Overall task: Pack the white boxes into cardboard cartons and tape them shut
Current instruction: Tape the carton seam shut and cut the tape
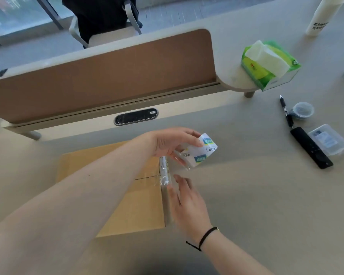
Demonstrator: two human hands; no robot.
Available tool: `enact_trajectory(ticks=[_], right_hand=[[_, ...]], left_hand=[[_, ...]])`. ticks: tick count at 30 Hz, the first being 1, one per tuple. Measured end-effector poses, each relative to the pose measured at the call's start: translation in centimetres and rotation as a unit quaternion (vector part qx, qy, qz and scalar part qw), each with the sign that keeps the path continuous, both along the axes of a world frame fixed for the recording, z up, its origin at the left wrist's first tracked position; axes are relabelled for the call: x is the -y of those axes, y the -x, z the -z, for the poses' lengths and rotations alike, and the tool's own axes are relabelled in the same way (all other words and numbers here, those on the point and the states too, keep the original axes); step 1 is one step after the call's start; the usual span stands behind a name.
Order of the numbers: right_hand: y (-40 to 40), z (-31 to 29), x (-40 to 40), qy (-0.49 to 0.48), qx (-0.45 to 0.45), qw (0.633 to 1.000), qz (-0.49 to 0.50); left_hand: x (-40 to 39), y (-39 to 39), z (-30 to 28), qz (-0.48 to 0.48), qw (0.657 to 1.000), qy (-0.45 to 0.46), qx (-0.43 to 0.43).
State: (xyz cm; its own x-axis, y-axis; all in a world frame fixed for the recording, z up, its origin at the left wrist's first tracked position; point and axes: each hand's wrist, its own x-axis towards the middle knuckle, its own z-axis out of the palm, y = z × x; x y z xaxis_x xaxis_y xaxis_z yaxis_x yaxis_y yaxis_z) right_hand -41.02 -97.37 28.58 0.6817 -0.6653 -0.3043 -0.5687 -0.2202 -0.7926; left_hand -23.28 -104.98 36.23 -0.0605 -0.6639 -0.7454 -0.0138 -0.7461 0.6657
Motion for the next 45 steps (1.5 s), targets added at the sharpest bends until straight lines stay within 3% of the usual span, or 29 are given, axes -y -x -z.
enact_trajectory(ticks=[3, 6, 9, 14, 18, 23, 25, 28, 30, 33, 36, 39, 45], right_hand=[[-1.8, -2.6, -1.1, -0.015, 0.074, 0.997, -0.002], [-3.1, -2.8, -1.7, -0.033, 0.062, 0.996, -0.055], [-3.7, -1.9, -2.2, -0.097, 0.049, 0.991, -0.081], [-3.5, -2.3, -2.5, -0.250, 0.096, 0.964, -0.010], [-3.0, -2.5, -2.0, -0.237, 0.074, 0.968, -0.021], [-1.3, -2.7, -1.2, -0.290, 0.042, 0.955, -0.034], [-0.4, -2.9, -0.5, -0.293, 0.037, 0.955, 0.004], [0.5, -3.0, 1.9, -0.240, 0.074, 0.951, 0.180], [0.9, -3.6, 3.8, -0.147, 0.131, 0.952, 0.235], [1.3, -6.0, 6.7, 0.076, 0.151, 0.980, 0.104], [0.8, -8.5, 8.4, 0.231, 0.050, 0.967, -0.098], [0.1, -9.0, 7.8, 0.229, 0.041, 0.959, -0.161], [-0.1, -8.9, 6.5, 0.211, 0.020, 0.969, -0.128]], left_hand=[[0.0, -0.3, -1.3, -0.034, 0.999, 0.025, -0.003], [-0.6, -0.8, -2.2, -0.055, 0.998, 0.039, -0.002], [-1.5, -1.1, -2.9, -0.065, 0.997, 0.040, 0.006], [-2.7, -1.3, -3.5, -0.082, 0.996, 0.036, 0.023], [-3.4, -1.2, -3.8, -0.087, 0.995, 0.036, 0.032], [-4.1, -1.0, -3.5, -0.094, 0.995, 0.030, 0.031], [-4.3, -1.0, -3.4, -0.094, 0.995, 0.032, 0.028], [-4.8, -1.1, -3.2, -0.091, 0.995, 0.030, 0.029], [-5.1, -1.2, -3.1, -0.075, 0.996, 0.025, 0.040], [-5.5, -1.1, -3.0, -0.034, 0.997, 0.020, 0.065], [-5.9, -1.2, -3.2, -0.003, 0.998, 0.027, 0.065], [-6.1, -1.1, -3.7, 0.037, 0.996, 0.039, 0.069], [-6.7, -2.2, -4.3, -0.004, 0.996, 0.008, 0.088]])
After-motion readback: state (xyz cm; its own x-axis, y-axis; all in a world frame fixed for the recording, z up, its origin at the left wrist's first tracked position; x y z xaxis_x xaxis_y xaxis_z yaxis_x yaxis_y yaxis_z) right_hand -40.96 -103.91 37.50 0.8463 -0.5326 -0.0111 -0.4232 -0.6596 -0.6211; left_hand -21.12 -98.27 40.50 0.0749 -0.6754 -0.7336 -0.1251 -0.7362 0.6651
